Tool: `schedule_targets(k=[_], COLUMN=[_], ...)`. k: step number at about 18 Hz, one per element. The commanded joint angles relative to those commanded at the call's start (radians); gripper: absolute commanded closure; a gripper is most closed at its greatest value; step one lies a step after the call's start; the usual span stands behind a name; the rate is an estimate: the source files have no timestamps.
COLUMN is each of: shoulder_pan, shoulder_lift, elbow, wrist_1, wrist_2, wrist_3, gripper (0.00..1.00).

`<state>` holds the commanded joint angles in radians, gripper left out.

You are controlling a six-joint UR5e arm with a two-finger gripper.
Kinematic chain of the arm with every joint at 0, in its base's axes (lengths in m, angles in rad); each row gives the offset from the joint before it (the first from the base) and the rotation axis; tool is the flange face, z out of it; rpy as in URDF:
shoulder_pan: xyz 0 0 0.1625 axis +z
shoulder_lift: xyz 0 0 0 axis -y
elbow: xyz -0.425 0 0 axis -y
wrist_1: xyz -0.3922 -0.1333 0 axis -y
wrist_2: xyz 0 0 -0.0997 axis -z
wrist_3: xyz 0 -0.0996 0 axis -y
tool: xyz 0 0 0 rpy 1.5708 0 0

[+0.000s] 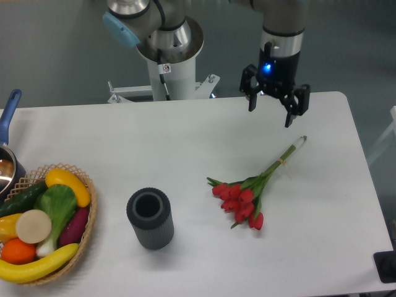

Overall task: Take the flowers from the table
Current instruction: 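Move the open gripper down toward the red tulip bouquet's stems, then lower the gripper around the tulip stems just below the blooms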

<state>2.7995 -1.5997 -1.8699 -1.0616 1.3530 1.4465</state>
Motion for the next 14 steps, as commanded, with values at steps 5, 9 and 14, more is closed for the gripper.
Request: schedule_targets(k=[5, 9, 14], shoulder_pan=[-0.002, -0.027, -0.051], shoulder_lift=[-0.147, -0.225, -0.302], elbow=[-0.037, -0.020, -0.017], wrist_1=[0.184, 0.187, 0.238], wrist_2=[0.017, 0.089, 0.100], wrist_3=[0.002, 0.000, 0.003], gripper=[0.00, 0.00, 0.00])
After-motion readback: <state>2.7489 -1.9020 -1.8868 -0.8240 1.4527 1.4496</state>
